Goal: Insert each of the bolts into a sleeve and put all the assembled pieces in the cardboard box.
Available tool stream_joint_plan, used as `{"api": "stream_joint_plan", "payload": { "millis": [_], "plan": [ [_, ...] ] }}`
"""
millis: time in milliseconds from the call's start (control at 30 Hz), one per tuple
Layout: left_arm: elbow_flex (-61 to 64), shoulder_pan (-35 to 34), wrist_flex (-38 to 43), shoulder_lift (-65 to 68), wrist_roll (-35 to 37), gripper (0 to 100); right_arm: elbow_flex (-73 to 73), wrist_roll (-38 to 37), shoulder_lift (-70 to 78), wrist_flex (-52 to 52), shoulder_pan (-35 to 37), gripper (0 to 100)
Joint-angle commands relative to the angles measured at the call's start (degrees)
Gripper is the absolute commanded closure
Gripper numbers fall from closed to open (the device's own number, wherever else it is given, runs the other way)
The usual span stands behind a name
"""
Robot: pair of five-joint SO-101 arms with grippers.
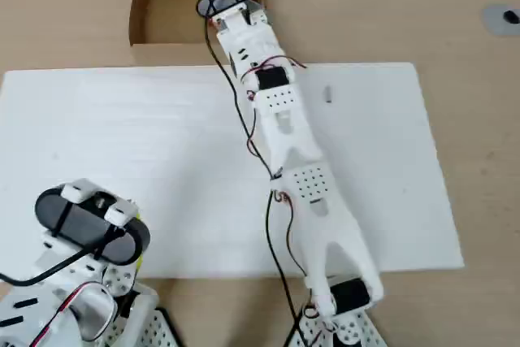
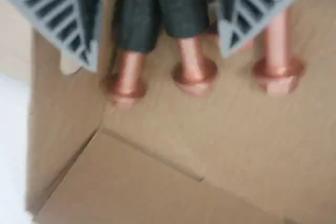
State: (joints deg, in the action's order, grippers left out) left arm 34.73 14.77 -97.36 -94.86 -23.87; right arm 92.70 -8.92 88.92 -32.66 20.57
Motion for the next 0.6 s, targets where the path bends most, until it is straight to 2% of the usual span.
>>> {"api": "stream_joint_plan", "payload": {
  "millis": [0,133,267,300,567],
  "plan": [
    [-0.1,-0.8,0.4,0.2,-0.2,99,2.9,0.1,-10.4,-7.6,1.8,81.3],
    [0.0,-0.8,1.9,0.2,1.0,99,2.9,7.3,-19.5,-19.5,2.3,82.0],
    [0.4,-0.7,5.1,0.2,7.1,99,2.8,13.5,-27.1,-32.8,2.2,96.3],
    [0.5,-0.7,5.6,0.2,8.3,99,2.8,13.9,-28.4,-36.2,2.2,99.5],
    [-0.4,-1.0,8.4,0.1,8.7,99,2.9,14.1,-39.6,-61.6,2.7,98.8]
  ]
}}
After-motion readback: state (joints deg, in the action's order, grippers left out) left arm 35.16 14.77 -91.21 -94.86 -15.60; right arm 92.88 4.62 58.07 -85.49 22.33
